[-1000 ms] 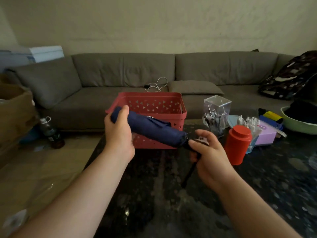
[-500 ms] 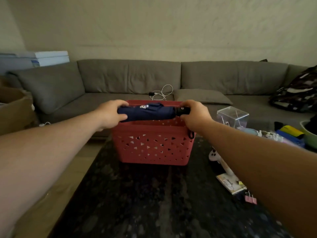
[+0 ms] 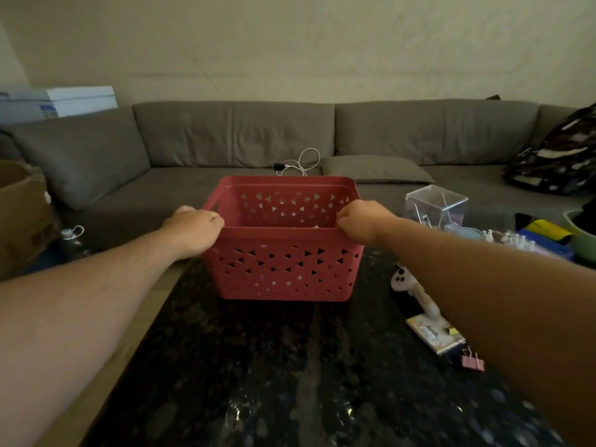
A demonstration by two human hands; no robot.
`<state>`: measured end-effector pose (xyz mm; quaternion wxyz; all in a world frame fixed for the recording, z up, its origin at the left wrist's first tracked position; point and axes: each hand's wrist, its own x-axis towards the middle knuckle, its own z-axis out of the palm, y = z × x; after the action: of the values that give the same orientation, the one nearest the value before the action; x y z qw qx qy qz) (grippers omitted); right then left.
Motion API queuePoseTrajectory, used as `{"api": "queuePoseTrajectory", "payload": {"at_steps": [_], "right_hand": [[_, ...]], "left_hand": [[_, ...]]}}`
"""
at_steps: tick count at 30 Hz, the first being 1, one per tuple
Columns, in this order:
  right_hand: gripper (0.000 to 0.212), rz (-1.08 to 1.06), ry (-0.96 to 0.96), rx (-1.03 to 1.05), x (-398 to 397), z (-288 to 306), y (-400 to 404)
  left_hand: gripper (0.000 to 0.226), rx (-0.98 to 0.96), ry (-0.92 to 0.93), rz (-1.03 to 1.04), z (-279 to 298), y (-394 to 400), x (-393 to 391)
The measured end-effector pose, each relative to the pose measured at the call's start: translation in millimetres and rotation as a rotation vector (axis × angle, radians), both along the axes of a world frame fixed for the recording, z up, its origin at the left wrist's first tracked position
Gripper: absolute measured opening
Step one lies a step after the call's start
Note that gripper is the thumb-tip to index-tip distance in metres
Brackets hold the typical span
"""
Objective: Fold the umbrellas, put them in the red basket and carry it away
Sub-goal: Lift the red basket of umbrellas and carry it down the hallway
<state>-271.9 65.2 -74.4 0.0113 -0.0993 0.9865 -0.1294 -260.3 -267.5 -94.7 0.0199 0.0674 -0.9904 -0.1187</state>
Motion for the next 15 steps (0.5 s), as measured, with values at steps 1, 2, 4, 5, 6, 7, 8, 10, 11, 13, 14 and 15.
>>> {"api": "queuePoseTrajectory", "payload": {"at_steps": [1,2,4,5,6,7,8,10,11,13,14,15], "right_hand": [[0.036,-0.005,0.015,-0.053,2,-2,4],[0.037,-0.008,0.042,-0.102,4,-6,7],[0.040,-0.027,0.089,-0.197,5,-17,11],[0.040,-0.037,0.118,-0.237,6,-24,11],[0.039,-0.037,0.163,-0.279,6,-31,10],[0.039,-0.038,0.212,-0.314,9,-35,9],[0.039,-0.054,0.244,-0.358,10,-38,9],[0.045,-0.143,0.233,-0.468,12,-42,12],[0.047,-0.185,0.207,-0.500,14,-43,15],[0.052,-0.198,0.164,-0.461,22,-45,22],[0.050,-0.176,0.146,-0.430,27,-46,25],[0.045,-0.152,0.132,-0.415,34,-46,27]], "left_hand": [[0.054,0.018,-0.010,0.022,-2,-4,-4],[0.058,0.051,-0.007,0.048,-4,-5,-4],[0.060,0.033,0.051,0.056,-4,1,3],[0.057,0.041,0.074,0.059,-3,8,10],[0.050,0.043,0.086,0.063,-3,13,16],[0.043,0.040,0.111,0.071,-5,17,21],[0.041,0.056,0.128,0.077,-9,18,25],[0.043,0.119,0.102,0.081,-16,17,31],[0.041,0.147,0.090,0.074,-22,13,32],[0.027,0.187,0.137,0.055,-29,7,37],[0.021,0.193,0.181,0.054,-30,6,39],[0.019,0.210,0.230,0.065,-29,7,42]]}}
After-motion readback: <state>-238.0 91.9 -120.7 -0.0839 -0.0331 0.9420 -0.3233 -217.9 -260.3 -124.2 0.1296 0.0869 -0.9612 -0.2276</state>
